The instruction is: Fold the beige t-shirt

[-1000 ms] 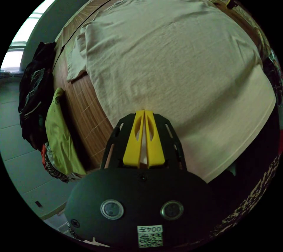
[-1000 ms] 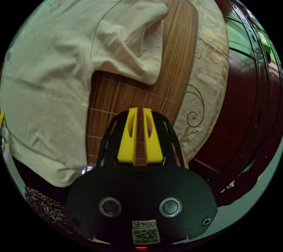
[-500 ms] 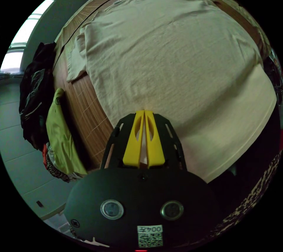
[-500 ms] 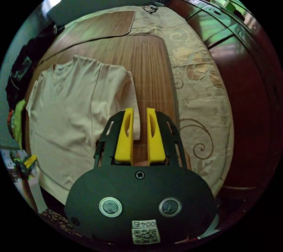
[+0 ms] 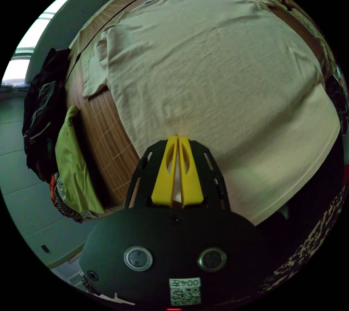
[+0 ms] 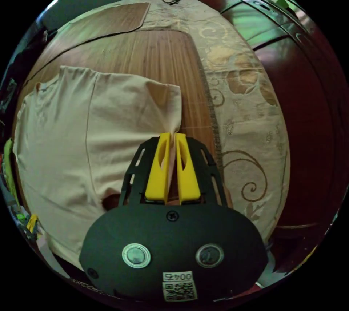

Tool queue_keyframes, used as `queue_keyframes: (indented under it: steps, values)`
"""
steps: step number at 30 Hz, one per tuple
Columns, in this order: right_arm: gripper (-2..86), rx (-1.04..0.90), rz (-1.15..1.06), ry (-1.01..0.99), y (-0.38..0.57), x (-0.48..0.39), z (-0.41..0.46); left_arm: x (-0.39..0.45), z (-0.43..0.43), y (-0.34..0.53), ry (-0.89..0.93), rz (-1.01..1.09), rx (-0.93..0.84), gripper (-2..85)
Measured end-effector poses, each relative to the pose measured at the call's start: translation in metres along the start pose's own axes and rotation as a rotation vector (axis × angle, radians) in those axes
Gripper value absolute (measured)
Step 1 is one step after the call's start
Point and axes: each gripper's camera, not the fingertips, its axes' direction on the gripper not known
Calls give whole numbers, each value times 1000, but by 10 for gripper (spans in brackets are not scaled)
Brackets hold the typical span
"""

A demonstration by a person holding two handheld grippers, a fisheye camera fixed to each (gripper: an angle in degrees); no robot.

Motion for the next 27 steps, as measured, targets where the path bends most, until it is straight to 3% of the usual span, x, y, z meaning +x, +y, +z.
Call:
queue_keyframes:
  steps: [10,16,27]
  values:
    - [93,86,172,-348,29,35,6,-9,-1,0,32,-17,5,9]
    - [48,115,145,-142,35,-4,8,-6,-4,-2,13,-10,5,10]
    - [15,103,42,-94,24,-47,-29,6,-13,-5,-52,23,9,8]
